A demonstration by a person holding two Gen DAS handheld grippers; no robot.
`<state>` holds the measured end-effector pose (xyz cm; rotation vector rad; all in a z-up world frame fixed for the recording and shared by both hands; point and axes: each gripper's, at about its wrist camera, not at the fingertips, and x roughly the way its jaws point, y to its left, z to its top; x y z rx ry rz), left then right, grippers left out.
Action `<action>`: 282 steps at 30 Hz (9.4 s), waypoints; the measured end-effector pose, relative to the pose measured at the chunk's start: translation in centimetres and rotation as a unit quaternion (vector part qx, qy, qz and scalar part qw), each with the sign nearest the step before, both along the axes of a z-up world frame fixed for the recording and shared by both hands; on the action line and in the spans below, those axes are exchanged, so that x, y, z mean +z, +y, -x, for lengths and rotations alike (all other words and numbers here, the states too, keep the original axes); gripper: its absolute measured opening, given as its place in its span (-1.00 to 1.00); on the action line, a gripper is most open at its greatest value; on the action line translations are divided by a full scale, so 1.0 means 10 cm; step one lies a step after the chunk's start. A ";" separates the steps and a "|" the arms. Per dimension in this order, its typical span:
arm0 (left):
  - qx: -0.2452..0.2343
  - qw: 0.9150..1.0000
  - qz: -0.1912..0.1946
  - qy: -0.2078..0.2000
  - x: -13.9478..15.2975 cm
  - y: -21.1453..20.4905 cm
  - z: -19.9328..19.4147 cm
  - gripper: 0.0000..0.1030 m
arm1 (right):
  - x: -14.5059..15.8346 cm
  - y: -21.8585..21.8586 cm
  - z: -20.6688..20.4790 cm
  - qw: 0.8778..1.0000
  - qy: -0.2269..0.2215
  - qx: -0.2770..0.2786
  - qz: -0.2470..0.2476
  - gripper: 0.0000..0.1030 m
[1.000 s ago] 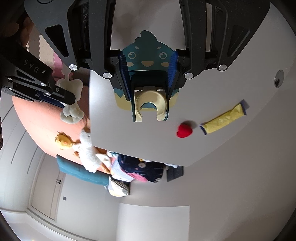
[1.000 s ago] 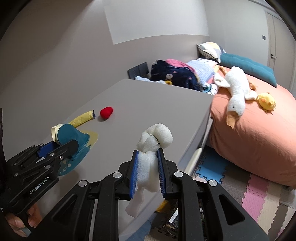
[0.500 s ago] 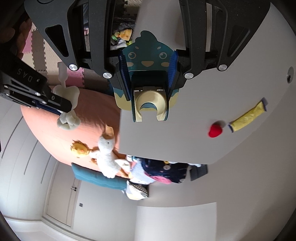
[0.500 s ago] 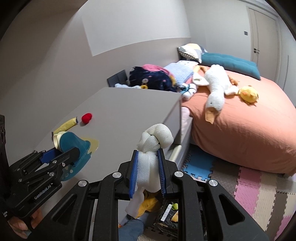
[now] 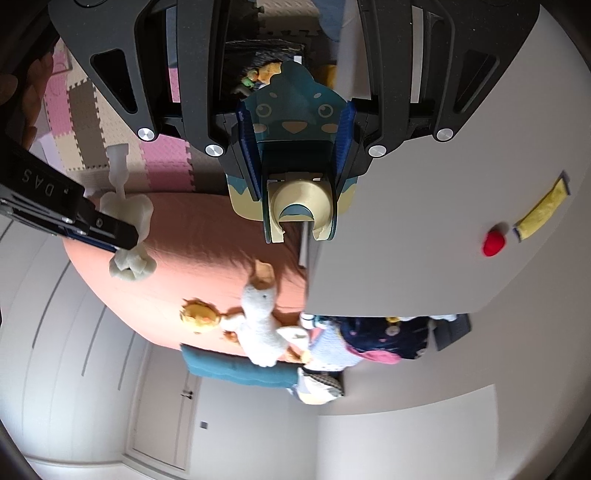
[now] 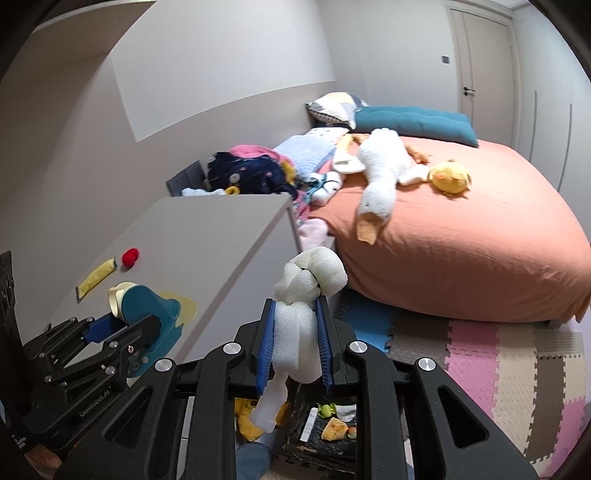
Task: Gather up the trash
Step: 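Open both grippers to drop the teal toy and white plush into the bin, then move both open grippers back over the desk toward the yellow bag and red heart, then grasp the red heart plush with the right gripper while the left gripper grasps the yellow bag, then carry the red heart and yellow bag with both grippers toward the bin, then open both grippers to drop the red heart and yellow bag into the bin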
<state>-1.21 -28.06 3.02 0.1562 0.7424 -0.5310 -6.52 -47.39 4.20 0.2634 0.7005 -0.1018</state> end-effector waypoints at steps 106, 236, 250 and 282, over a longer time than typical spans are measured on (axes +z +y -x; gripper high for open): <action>0.201 0.977 -0.040 0.059 -0.52 2.67 -1.70 0.89 | -0.51 2.64 -2.41 0.979 0.073 0.189 0.018 0.50; -0.021 0.999 -0.033 0.006 -0.01 0.11 -0.24 -0.61 | -0.01 0.32 -0.25 0.998 0.032 0.031 0.037 -0.05; -0.077 0.997 -0.027 0.020 -0.06 -0.50 -0.14 -0.61 | -0.02 -0.26 -0.01 0.998 0.031 -0.036 0.041 -0.05; -0.047 0.998 -0.048 0.022 -0.28 -0.57 -0.07 0.88 | -0.06 -0.51 0.00 0.996 0.029 -0.072 0.038 0.56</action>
